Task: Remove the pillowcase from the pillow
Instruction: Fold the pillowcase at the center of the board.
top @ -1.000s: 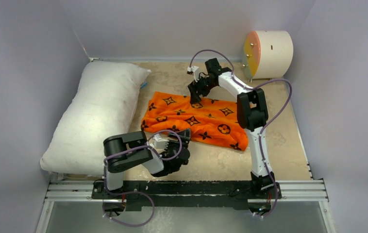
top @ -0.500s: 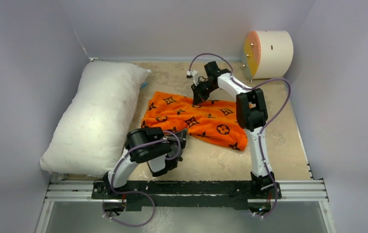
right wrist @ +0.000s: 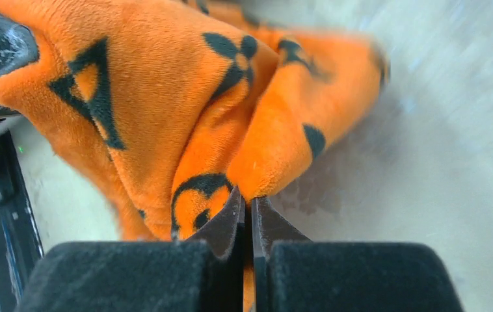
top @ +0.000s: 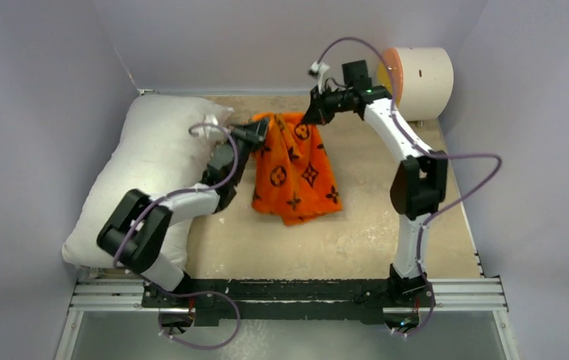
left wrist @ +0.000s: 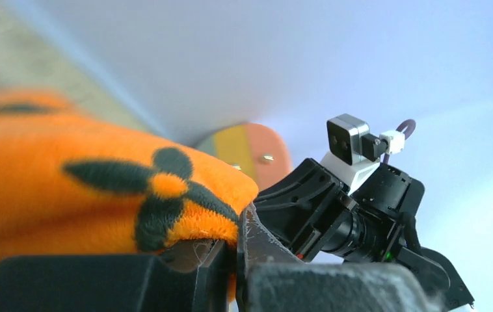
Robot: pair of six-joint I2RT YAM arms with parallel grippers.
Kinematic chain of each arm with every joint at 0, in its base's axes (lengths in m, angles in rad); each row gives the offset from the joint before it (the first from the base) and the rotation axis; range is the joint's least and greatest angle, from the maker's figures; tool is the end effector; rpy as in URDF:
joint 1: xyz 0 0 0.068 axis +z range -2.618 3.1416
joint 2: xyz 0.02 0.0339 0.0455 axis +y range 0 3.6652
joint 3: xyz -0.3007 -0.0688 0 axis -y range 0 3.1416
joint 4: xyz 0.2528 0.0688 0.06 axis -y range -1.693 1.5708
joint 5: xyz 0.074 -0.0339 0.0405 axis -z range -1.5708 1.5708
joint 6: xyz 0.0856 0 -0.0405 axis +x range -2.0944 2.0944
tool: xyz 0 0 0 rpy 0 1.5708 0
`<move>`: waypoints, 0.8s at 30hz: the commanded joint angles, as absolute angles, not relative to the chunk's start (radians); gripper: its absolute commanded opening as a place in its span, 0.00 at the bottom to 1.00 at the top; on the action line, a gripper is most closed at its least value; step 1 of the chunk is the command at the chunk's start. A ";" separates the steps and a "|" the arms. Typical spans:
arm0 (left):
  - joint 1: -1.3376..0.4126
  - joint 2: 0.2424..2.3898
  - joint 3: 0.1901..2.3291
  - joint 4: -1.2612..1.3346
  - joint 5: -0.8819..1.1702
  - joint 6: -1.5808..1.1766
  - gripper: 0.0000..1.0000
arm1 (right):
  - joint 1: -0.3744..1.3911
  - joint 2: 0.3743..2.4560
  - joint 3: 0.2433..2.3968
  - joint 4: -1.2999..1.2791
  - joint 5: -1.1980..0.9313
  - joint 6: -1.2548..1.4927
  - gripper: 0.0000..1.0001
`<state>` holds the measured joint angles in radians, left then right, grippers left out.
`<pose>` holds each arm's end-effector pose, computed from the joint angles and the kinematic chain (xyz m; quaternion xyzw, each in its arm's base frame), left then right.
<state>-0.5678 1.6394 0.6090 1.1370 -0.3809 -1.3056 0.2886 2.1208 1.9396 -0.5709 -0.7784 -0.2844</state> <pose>0.3330 -0.1747 0.2439 -0.3680 0.5614 -0.5134 0.5346 0.4960 0.2099 0.2911 -0.3847 0.7715 0.3489 0.3675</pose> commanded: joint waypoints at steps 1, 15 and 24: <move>-0.530 1.441 1.005 0.566 -0.075 -0.817 0.00 | 0.266 1.881 1.934 -0.292 -0.846 -0.022 0.00; -0.218 1.364 1.258 0.257 0.260 -0.515 0.00 | 0.157 1.606 1.757 -0.030 -0.963 0.194 0.00; -0.169 1.197 0.755 0.425 0.462 -0.694 0.00 | 0.163 1.347 1.083 0.118 -0.939 0.209 0.00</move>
